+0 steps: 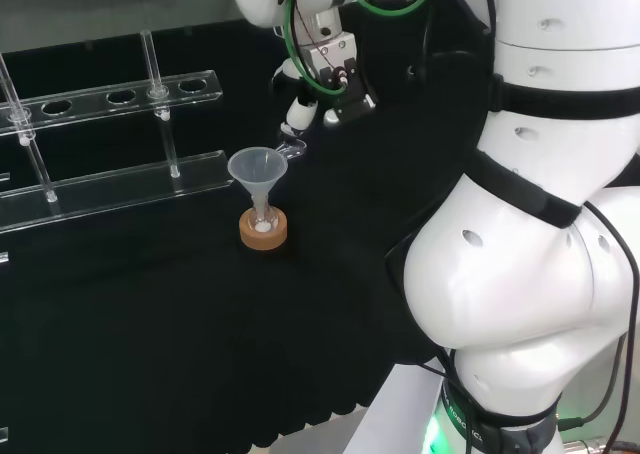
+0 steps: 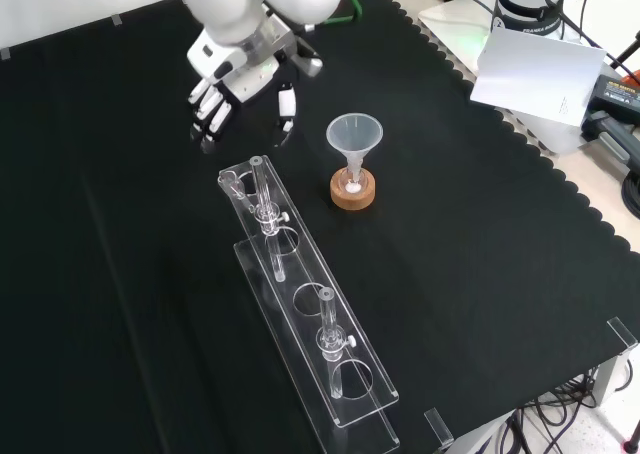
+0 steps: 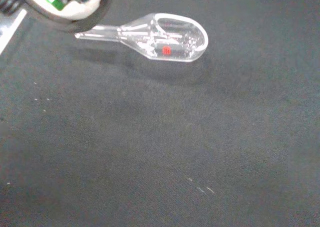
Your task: Remove the funnel from the round-bottom flask.
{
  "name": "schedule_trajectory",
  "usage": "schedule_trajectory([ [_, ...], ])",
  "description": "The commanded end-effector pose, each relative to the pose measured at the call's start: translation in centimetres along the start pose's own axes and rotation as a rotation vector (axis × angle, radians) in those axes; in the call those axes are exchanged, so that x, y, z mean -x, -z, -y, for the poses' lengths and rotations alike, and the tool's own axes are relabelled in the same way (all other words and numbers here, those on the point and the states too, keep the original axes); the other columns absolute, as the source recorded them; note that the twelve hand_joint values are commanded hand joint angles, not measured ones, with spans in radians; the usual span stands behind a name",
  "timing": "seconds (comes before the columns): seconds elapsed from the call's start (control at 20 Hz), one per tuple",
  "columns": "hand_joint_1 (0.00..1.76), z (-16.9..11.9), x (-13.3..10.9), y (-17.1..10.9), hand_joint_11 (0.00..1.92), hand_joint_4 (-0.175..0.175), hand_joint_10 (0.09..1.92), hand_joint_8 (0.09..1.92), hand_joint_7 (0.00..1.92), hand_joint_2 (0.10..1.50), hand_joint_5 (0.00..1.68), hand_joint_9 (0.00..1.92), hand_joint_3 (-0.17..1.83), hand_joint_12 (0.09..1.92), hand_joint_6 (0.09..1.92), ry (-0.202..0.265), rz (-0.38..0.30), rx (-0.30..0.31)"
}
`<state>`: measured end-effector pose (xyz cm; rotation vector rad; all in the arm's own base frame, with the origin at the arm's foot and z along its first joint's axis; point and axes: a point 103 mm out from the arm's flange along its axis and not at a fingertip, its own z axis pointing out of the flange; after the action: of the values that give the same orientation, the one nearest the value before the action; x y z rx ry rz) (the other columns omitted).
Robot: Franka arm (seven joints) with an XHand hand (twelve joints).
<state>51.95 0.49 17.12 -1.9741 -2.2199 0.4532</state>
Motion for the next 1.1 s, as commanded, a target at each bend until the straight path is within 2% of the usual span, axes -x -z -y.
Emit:
schedule_trajectory([
  [0.05, 0.81, 3.6, -0.7, 2.1, 0.18, -0.010, 0.58, 0.60, 0.13, 0.61, 0.45, 0.36, 0.49, 1.34, 0.09, -0.023, 0.006, 0.037],
  [0.6, 0.77, 9.3, -2.2, 5.2, 0.16, -0.012, 0.60, 0.60, 0.13, 0.61, 0.37, 0.33, 0.49, 1.34, 0.09, -0.042, 0.006, 0.039],
  [1.1, 0.67, 13.9, -6.4, 5.2, 0.10, -0.005, 0.66, 0.59, 0.07, 0.61, 0.25, 0.25, 0.47, 1.40, 0.09, -0.022, -0.007, -0.041],
])
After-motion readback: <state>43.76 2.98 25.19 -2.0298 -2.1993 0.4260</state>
